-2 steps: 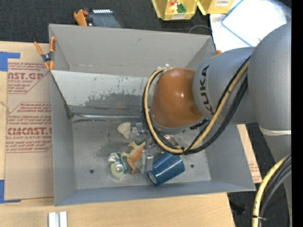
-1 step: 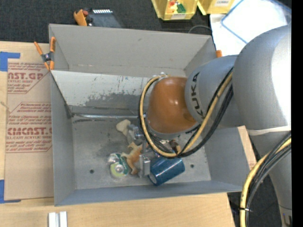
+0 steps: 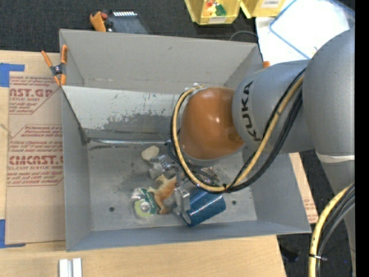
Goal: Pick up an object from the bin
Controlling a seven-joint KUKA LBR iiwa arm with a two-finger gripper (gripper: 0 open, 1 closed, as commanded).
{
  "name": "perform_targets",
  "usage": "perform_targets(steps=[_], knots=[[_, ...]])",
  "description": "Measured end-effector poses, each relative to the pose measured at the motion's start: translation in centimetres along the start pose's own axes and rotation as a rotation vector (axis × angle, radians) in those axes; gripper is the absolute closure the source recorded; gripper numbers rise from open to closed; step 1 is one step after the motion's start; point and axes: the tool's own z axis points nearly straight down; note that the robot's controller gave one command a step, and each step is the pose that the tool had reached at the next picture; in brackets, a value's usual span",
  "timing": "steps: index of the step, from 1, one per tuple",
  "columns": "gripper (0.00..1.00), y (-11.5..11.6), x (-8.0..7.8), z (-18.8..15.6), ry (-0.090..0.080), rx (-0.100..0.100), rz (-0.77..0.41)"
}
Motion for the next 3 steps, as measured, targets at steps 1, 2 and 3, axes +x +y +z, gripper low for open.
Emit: perform_targets(steps=[1,2,3], knots=[[0.00,-0.47,-0.07,1.77,-0.002,0.000,0.196],[1.00,0.02,0.19,2.59,-0.008,0.000,-0.155],[1.00,0.02,0.19,2.58,-0.008,0.000,-0.155]])
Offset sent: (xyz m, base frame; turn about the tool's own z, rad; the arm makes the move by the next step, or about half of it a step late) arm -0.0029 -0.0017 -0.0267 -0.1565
